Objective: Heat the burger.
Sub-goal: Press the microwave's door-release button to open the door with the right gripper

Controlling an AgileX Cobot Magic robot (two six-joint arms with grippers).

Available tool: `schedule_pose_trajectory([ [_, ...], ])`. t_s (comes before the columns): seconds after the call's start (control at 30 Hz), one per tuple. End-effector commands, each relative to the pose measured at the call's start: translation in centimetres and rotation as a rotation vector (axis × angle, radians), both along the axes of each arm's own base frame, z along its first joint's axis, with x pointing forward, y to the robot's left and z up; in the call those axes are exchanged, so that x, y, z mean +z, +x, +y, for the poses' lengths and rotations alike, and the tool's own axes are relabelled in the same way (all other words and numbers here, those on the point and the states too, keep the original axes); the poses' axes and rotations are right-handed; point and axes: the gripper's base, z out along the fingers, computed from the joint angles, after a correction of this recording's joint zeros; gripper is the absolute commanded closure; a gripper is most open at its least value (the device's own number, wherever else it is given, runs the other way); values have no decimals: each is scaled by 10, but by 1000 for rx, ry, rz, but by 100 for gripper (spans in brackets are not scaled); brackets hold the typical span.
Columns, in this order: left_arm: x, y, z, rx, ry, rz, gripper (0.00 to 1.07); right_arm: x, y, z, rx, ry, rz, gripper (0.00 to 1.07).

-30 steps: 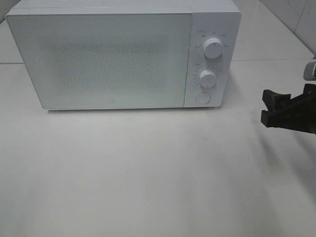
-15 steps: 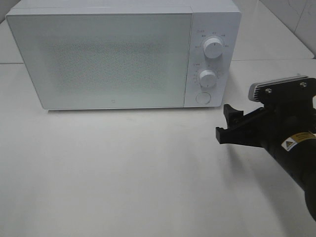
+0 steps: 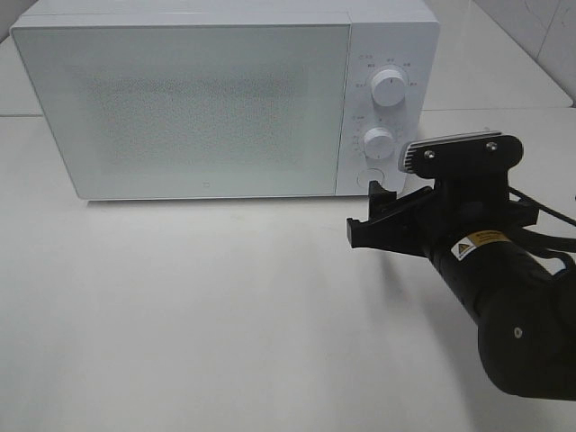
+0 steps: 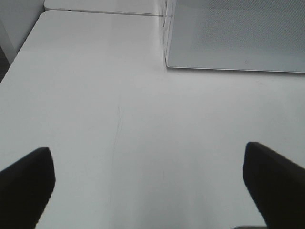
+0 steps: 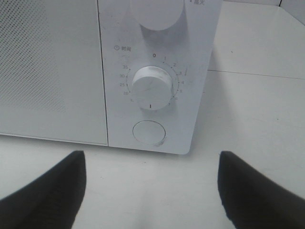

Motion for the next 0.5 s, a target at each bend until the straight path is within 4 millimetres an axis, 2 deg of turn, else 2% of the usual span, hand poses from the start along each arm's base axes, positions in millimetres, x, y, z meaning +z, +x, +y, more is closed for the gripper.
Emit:
schedule_pose_trajectory([
  [0.03, 0, -1, -1, -4, -8, -26, 7, -2, 3, 8, 9, -10, -1, 32],
  [0.33, 0, -1, -1, -4, -8, -26, 7, -1, 4, 10, 0, 31, 1, 32],
  [0.4, 0, -1, -1, -4, -8, -26, 7, -1, 4, 10, -33, 147, 10, 33],
  [0.5, 0, -1, -1, -4, -8, -26, 7, -1, 4, 10, -47, 195, 13, 34],
])
